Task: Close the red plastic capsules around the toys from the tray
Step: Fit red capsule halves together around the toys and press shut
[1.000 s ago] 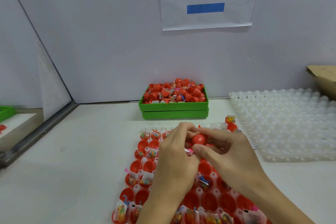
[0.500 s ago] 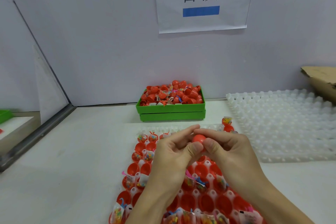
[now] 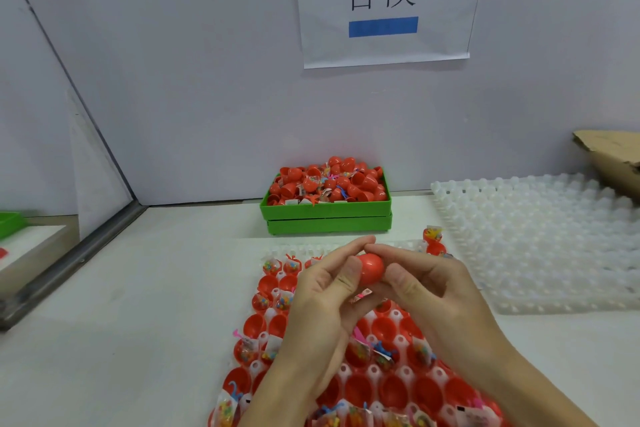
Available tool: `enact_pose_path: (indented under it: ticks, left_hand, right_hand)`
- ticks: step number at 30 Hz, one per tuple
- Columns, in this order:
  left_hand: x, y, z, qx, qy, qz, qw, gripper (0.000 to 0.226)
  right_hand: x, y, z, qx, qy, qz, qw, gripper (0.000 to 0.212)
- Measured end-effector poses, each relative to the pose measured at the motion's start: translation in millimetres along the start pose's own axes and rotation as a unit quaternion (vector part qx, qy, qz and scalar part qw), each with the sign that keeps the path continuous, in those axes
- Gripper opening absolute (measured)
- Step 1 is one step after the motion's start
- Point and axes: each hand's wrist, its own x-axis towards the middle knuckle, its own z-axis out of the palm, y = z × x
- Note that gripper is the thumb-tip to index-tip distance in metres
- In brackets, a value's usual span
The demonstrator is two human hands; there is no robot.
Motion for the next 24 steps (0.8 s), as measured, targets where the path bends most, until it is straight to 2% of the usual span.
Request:
enact_pose_path:
  ticks: [1,5,14,18,24]
  left_hand:
    - [0.1,0.6,-0.6,-0.015,0.002,-0.008,1.000,0.034]
    - [0.5,-0.2,0.2,-0.037,0.009,-0.025,0.999,0.036]
    - [1.3,-1.5,-0.2,0.011,0.048,-0.009,0.999,0.040]
    - [1.9,-1.0,-2.8,0.097,0.031,0.027,0.994,0.020]
    - [2.5,-7.0,-7.8,0.186,0.031,0.056,0.980,0.020]
  right_hand:
    - [0.0,-1.4,-0.2,0.000,-0.006,0.005,1.000,0.030]
    - [0.4,-1.4,1.2,-0.043,0.008,0.008,0.999,0.042]
    - [0.3,-0.7,-0.2,-0.065,0.065,-0.014,0.996,0.029]
    - [0.7,-0.5,-2.5,-0.092,0.067,-0.016,0.993,0.028]
    - [-3.2,-1.8,-5.7,-0.178,0.056,-0.021,0.982,0.030]
